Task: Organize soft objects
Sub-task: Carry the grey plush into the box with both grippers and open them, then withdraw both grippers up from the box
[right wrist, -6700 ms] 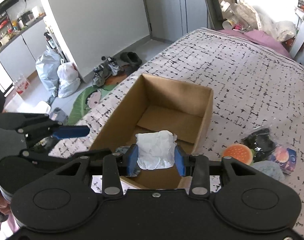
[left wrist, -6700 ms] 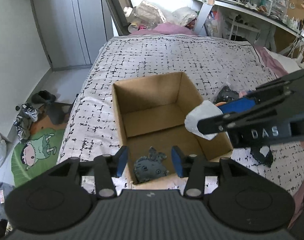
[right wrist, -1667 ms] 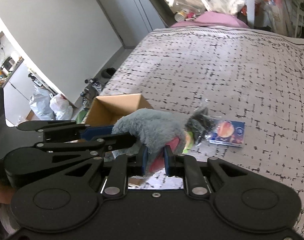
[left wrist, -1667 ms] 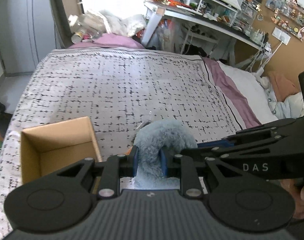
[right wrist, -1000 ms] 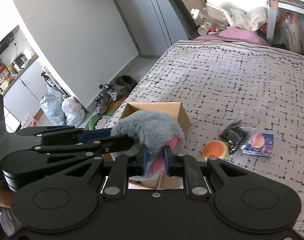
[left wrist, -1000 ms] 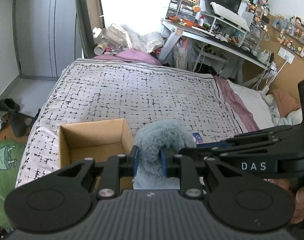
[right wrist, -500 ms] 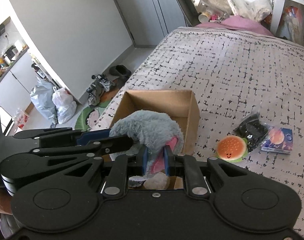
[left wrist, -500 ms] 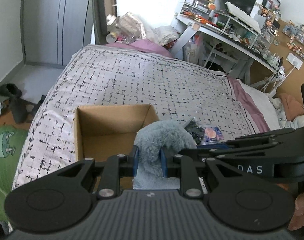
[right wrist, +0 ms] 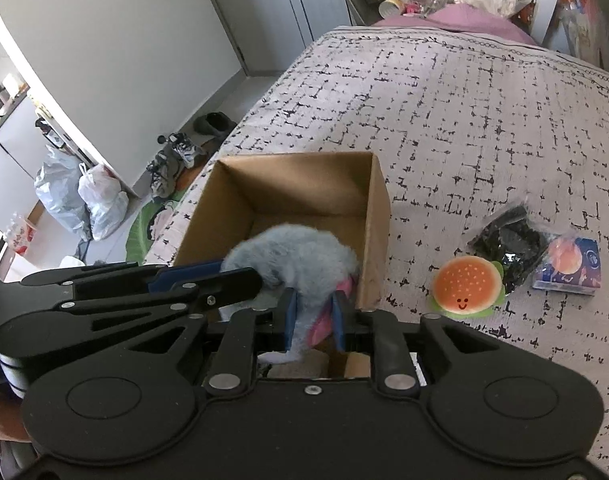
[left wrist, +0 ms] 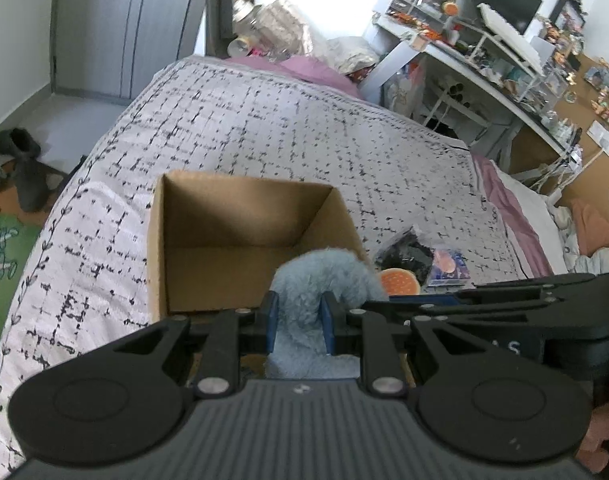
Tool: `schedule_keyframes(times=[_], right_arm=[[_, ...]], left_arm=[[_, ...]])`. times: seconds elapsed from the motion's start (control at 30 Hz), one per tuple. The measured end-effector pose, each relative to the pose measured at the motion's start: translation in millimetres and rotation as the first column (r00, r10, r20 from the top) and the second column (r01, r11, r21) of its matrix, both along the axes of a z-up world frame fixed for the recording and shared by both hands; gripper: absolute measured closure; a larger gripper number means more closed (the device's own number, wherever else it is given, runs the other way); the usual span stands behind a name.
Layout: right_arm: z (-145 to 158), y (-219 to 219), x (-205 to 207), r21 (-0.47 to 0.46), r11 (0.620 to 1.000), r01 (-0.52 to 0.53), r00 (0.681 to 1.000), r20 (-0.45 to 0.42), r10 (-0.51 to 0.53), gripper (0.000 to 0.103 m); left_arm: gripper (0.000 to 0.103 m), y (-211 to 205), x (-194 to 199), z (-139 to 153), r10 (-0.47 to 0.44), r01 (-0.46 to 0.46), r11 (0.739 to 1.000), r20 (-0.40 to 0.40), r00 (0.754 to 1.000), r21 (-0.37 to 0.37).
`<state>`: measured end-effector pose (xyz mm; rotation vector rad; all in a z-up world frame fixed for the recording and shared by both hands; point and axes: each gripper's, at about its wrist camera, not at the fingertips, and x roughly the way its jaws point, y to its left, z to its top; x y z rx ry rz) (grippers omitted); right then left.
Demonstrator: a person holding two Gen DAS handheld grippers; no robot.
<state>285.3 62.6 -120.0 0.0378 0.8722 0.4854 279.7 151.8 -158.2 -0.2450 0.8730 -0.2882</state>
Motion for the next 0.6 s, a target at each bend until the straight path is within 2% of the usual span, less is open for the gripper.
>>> schedule_keyframes(times=[0.07,0.17,0.27,0.43,0.53,0.6], right_arm=[[2.7,-2.2,-2.9,-0.004,1.0,-0.009,1.0,0.021,0.01,0.063],[6.8,-9.2,-6.5,-0.008,1.0,-0.003,0.999,0.034,0.003,0.056],[11.6,-23.0,-10.6,0.016,1.0,0.016,0.999,0.029,-0.016,0.051],[19.5,-43.2,-26.3,0.039,0.999,0.001,0.998,0.066,-0.004,0.037],[21.7,-58.4,-34.5,0.075,0.997,0.004,0.998,0.065,-0.009,0.034],[22.9,-66.2,-40.7,0.071,0.997,0.012,0.996,0.083,-0.018,0.032]], left_arm=[[0.08,0.2,-0.7,-0.2,0.031,-0.031,0.999,0.002,1.0,0.03],[0.076,-0.4,-6.2,4.7,0.047,-0.048,0.998,0.012,0.999,0.047],[0.068,-2.4,-12.4,10.5,0.066,-0.066,0.996,0.006,0.998,0.056],[0.044,-12.3,-25.3,22.5,0.096,-0.099,0.989,0.031,0.995,0.109],[0.028,-19.3,-33.3,29.4,0.112,-0.116,0.985,0.036,0.993,0.127],[0.026,-23.3,-38.7,33.2,0.122,-0.127,0.982,0.043,0.992,0.139]])
